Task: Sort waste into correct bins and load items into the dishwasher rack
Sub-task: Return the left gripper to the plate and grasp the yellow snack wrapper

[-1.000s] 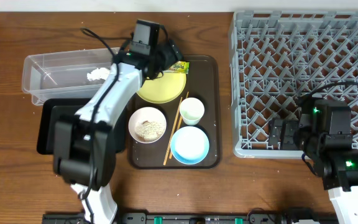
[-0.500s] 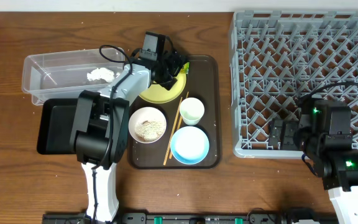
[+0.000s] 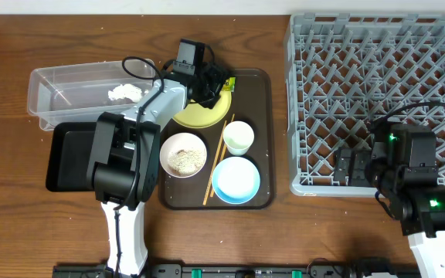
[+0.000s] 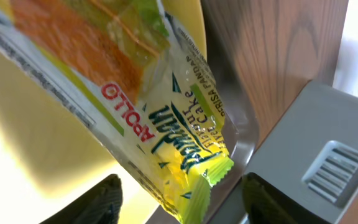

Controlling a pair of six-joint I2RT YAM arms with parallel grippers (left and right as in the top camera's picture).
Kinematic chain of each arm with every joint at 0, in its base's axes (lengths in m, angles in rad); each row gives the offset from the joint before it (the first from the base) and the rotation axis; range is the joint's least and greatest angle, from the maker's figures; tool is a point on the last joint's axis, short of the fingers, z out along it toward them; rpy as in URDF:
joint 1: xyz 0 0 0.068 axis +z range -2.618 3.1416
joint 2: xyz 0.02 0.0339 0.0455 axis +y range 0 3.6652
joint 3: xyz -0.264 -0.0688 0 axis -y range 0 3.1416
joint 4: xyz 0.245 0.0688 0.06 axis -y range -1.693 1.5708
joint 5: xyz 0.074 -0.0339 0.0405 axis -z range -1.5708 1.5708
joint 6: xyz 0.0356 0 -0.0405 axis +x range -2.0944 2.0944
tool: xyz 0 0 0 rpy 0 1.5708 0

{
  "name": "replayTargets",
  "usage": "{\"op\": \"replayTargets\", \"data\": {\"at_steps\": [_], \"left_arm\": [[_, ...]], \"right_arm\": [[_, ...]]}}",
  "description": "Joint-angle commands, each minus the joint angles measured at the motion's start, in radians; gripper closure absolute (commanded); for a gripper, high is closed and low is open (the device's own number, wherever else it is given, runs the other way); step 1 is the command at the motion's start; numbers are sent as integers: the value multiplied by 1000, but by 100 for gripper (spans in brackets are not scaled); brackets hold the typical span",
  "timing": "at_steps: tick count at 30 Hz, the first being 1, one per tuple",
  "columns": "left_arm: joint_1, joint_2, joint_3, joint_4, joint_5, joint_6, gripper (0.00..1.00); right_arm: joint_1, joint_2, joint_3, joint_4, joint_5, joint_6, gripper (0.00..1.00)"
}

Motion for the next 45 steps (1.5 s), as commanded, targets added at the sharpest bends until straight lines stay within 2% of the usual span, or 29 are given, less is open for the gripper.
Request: {"op": "replayTargets", "data": {"at_steps": [1, 15, 22, 45], "left_arm": [[5, 14, 3, -16, -51, 26, 37], [5, 16, -7, -44, -105, 26, 38], [5, 16, -8, -44, -130, 26, 48], [-5, 52, -9, -44, -151, 51, 47]], "right_arm": [[-18, -2, 19, -3, -7, -3, 1], [-18, -2, 19, -3, -7, -3, 1], [-18, -2, 19, -2, -7, -3, 1], [-18, -2, 19, -3, -7, -3, 1]]}}
